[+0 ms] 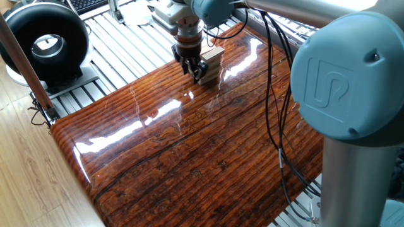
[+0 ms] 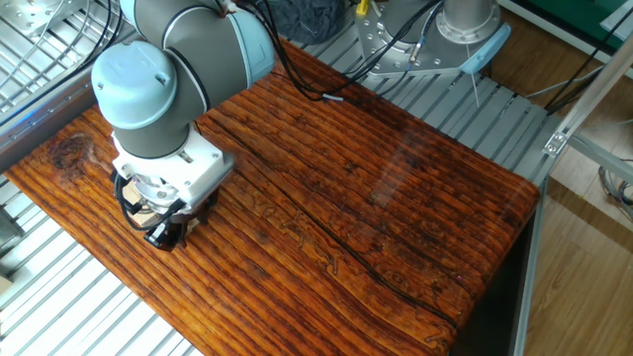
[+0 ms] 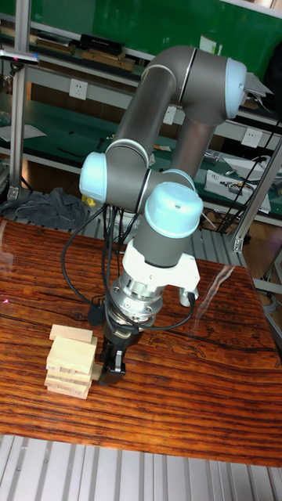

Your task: Play Jenga

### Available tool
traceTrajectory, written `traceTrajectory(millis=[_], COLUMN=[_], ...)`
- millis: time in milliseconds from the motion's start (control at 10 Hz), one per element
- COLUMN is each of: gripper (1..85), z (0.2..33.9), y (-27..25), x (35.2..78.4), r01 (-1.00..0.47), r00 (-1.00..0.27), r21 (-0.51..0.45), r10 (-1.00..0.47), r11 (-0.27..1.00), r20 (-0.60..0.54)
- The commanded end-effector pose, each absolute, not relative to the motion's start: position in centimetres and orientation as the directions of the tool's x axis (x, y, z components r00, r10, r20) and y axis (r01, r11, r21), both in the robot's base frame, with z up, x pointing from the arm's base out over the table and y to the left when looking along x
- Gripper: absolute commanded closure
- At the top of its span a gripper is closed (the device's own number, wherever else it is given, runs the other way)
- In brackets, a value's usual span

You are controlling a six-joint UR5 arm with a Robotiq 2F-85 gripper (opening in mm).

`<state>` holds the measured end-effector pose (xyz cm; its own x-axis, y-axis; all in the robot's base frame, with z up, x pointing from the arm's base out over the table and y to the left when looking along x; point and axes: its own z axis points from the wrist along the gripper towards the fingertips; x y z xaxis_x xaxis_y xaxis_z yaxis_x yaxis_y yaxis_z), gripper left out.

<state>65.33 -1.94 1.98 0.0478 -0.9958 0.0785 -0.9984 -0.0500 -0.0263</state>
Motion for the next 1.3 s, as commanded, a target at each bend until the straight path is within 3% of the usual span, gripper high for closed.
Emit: traceTrajectory(millis=[0,1200], gripper=[36.7,36.7], z=[1.96,1.8], y=[-1.9,-2.1], x=[65.28,65.07], r01=[-0.999,-0.998], r00=[0.038,0.005], r21=[-0.035,-0.059], r10=[-0.997,-0.999], r11=[-0.04,-0.008], r20=[0.062,0.044])
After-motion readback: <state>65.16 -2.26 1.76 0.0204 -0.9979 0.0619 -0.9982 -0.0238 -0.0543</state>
